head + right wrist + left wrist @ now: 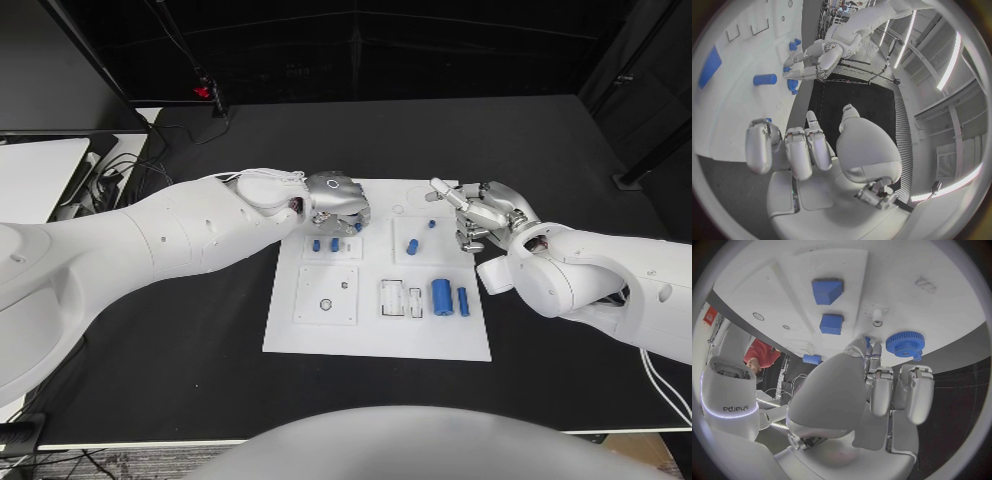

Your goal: Assemble the parts on the task board

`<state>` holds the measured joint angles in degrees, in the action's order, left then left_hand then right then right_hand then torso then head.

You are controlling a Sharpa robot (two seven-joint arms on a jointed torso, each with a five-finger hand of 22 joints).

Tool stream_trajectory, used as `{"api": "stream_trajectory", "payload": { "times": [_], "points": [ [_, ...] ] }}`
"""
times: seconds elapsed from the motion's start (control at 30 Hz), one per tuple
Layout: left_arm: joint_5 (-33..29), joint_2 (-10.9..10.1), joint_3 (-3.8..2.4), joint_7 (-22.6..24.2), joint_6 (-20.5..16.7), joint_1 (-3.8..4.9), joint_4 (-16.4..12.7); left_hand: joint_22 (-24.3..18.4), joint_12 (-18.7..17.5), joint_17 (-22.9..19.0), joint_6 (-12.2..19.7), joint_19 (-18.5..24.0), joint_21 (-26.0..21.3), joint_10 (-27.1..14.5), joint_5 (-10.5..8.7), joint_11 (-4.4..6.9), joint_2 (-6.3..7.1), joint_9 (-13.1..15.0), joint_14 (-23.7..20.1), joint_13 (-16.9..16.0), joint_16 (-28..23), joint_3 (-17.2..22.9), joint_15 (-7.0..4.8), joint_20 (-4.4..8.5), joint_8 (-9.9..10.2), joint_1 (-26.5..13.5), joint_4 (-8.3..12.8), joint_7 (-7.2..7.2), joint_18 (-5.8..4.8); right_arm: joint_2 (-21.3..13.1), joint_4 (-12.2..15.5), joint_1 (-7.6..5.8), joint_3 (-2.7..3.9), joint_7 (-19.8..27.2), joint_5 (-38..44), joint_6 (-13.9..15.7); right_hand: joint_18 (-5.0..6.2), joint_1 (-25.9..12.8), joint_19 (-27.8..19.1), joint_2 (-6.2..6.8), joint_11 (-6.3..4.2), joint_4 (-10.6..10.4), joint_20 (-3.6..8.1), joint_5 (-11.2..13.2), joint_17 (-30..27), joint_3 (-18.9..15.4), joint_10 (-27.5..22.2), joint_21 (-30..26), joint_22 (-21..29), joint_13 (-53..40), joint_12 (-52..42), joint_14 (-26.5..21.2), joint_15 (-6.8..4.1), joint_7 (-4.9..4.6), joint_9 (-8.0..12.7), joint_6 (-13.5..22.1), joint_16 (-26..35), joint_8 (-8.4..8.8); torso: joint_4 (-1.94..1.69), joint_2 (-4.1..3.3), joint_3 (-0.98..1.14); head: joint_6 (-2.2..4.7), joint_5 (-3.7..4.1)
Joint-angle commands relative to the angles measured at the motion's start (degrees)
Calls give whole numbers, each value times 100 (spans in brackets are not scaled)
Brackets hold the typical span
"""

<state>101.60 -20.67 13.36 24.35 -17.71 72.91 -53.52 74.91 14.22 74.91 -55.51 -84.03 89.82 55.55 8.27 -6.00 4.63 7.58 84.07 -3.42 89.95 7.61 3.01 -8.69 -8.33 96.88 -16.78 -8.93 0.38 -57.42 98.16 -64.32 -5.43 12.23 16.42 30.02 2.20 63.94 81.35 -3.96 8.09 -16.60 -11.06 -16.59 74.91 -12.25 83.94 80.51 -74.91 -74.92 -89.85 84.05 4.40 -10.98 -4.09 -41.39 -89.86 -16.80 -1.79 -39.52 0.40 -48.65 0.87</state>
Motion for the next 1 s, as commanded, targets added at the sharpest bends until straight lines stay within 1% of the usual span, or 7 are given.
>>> {"api": "stream_trajectory", "payload": {
  "times": [0.03, 0.37, 0.43, 0.63, 0.77, 0.9, 1.0],
  "points": [
    [170, 3, 17, 15, 220, -20, 18, 1509, -25, 1509, -58, -597, 18, 63, -22, 0, -13, -10, 593, -11, 5, 56, -41, 33, 25, -59, 8, 12, -38, 5, 8, -6, 2, 16, 8, -26, 86, 13, -29, -59, 8, -7, 13, 1, 1509, -27, 606, -34, -1100, -1508, -15, 595, 29, -139, 0, 7, -14, -35, -2, 1, -1, -1, 6],
    [174, -6, 16, -16, 239, -21, 11, 1509, -34, 1509, -69, -597, 18, 85, -31, -9, 8, -26, 593, -10, 5, 74, -38, 34, 38, -73, 9, 2, -38, 6, 1, -6, 2, 14, 8, -25, 86, 13, -29, -59, 8, -7, 13, 1, 1509, -27, 606, -34, -1100, -1508, -15, 595, 29, -139, 0, 7, -14, -35, -5, -2, -1, 1, 0],
    [174, -10, 16, -15, 246, -21, 9, 1509, -38, 1509, -70, -597, 18, 88, -32, -13, 10, -32, 593, -9, 5, 79, -34, 34, 43, -82, 7, -2, -38, 9, -1, -6, 2, 12, 8, -24, 86, 13, -29, -59, 8, -7, 13, 1, 1509, -27, 606, -34, -1100, -1508, -15, 595, 29, -139, 0, 7, -14, -35, -3, 1, -1, -9, -1],
    [174, -16, 16, -10, 286, -21, 13, 1509, -49, 1509, -115, -597, 18, 124, -36, -3, -10, -47, 593, -10, 5, 121, -35, 33, 44, -114, 6, 10, -38, 14, -6, -5, 2, 5, 8, -21, 86, 13, -29, -59, 8, -7, 13, 1, 1509, -27, 606, -34, -1100, -1508, -15, 595, 29, -139, 0, 7, -14, -35, -1, 1, -1, -12, -15],
    [174, -21, 16, 16, 312, -22, -3, 1509, -47, 1509, -278, -597, 18, 252, -42, 71, -50, -54, 593, -11, 5, 221, -94, 56, 3, -129, 10, 89, -38, 16, -9, -5, 2, -9, 8, -27, 86, 16, -29, -62, 7, -6, 14, -3, 1509, -28, 606, -34, -1100, -1508, -15, 595, 28, -139, 0, 8, -14, -39, 0, -2, -2, -16, -17],
    [174, -27, 16, 17, 308, -22, -28, 1509, -63, 1509, -520, -597, 18, 428, -45, 180, -142, -39, 593, -8, 5, 384, -222, 122, -70, -103, 13, 192, -38, 16, -9, -5, 2, -35, 8, -32, 86, 18, -28, -64, 7, -6, 14, -6, 1509, -29, 606, -33, -1100, -1508, -15, 595, 28, -138, 0, 9, -14, -43, 2, -2, -3, -19, -13],
    [174, -23, 16, 12, 272, -22, -19, 1509, -73, 1509, -644, -597, 18, 558, -46, 209, -182, -27, 593, -7, 5, 464, -245, 160, -103, -103, 17, 218, -38, 17, -11, -5, 2, -44, 8, -26, 86, 18, -28, -64, 7, -6, 14, -6, 1509, -29, 606, -33, -1100, -1508, -15, 595, 28, -138, 0, 9, -14, -43, 1, -1, 0, -20, -15]
  ]
}}
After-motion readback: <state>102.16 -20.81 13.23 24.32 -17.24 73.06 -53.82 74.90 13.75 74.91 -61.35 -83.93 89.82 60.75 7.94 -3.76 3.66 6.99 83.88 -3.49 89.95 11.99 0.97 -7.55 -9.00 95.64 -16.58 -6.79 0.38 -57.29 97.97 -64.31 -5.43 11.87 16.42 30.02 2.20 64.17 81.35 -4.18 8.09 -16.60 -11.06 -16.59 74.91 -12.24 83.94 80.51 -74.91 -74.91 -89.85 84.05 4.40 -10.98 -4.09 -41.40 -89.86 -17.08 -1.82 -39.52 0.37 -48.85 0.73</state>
